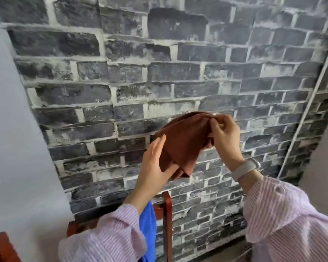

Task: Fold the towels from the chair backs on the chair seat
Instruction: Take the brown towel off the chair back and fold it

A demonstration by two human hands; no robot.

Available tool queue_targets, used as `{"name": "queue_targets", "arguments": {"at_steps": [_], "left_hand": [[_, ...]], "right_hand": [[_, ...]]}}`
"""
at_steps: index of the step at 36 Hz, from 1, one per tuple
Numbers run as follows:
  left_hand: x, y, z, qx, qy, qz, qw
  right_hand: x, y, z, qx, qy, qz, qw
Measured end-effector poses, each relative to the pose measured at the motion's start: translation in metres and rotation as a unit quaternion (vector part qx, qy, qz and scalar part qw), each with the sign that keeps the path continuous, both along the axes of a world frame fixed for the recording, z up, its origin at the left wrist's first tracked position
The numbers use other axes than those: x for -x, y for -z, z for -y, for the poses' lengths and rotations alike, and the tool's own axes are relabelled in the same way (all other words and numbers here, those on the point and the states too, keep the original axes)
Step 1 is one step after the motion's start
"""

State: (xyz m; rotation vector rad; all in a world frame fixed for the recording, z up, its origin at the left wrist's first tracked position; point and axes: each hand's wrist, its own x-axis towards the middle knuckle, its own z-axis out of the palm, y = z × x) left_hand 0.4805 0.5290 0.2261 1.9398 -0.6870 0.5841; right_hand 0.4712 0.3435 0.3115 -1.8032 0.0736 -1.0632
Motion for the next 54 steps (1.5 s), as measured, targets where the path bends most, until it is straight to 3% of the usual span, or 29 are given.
{"name": "queue_targets", "arguments": {"at_steps": [6, 10, 14, 16, 18, 22, 25, 27, 29, 33, 36, 38, 40, 43, 47, 51, 54], "left_hand": [[0.012, -0.028, 0.036, -0.073, 0.068, 0.136, 0.986], [0.036, -0.043, 0.057, -0.109, 0.175, 0.014, 0.978], [0.054, -0.053, 0.081, -0.27, 0.283, -0.119, 0.913], [0.061, -0.053, 0.096, -0.327, 0.303, -0.148, 0.883], [0.069, -0.054, 0.114, -0.348, 0.317, -0.18, 0.864], [0.089, -0.052, 0.158, -0.298, 0.306, -0.254, 0.868], [0.1, -0.048, 0.191, -0.247, 0.297, -0.326, 0.863], [0.105, -0.048, 0.207, -0.23, 0.287, -0.345, 0.864], [0.114, -0.049, 0.219, -0.216, 0.286, -0.353, 0.865], [0.125, -0.049, 0.239, -0.191, 0.286, -0.317, 0.884], [0.125, -0.046, 0.243, -0.192, 0.272, -0.252, 0.909], [0.126, -0.047, 0.242, -0.199, 0.266, -0.218, 0.918], [0.123, -0.049, 0.239, -0.194, 0.251, -0.188, 0.93], [0.111, -0.049, 0.23, -0.175, 0.246, -0.182, 0.936], [0.109, -0.044, 0.22, -0.254, 0.284, -0.188, 0.905], [0.1, -0.039, 0.215, -0.095, 0.212, -0.189, 0.954], [0.084, -0.033, 0.202, -0.002, 0.136, -0.225, 0.965]], "right_hand": [[0.05, 0.011, 0.052, -0.001, 0.009, -0.086, 0.996], [0.091, 0.024, 0.089, 0.145, 0.021, -0.243, 0.959], [0.134, 0.044, 0.122, 0.24, 0.031, -0.39, 0.888], [0.15, 0.054, 0.136, 0.227, 0.057, -0.391, 0.89], [0.165, 0.061, 0.144, 0.136, 0.069, -0.348, 0.925], [0.206, 0.058, 0.138, -0.017, -0.057, -0.306, 0.95], [0.238, 0.058, 0.13, -0.017, -0.16, -0.368, 0.916], [0.246, 0.068, 0.128, -0.01, -0.174, -0.407, 0.897], [0.247, 0.083, 0.125, -0.003, -0.132, -0.404, 0.905], [0.245, 0.108, 0.123, -0.062, -0.036, -0.308, 0.949], [0.241, 0.107, 0.118, -0.101, -0.066, -0.269, 0.956], [0.238, 0.108, 0.118, -0.066, -0.059, -0.281, 0.955], [0.235, 0.108, 0.126, -0.004, 0.011, -0.283, 0.959], [0.237, 0.105, 0.155, 0.063, 0.124, -0.316, 0.939], [0.241, 0.1, 0.193, 0.142, 0.234, -0.388, 0.88], [0.246, 0.122, 0.216, 0.116, 0.265, -0.429, 0.856], [0.254, 0.15, 0.222, 0.089, 0.261, -0.44, 0.855]]}}
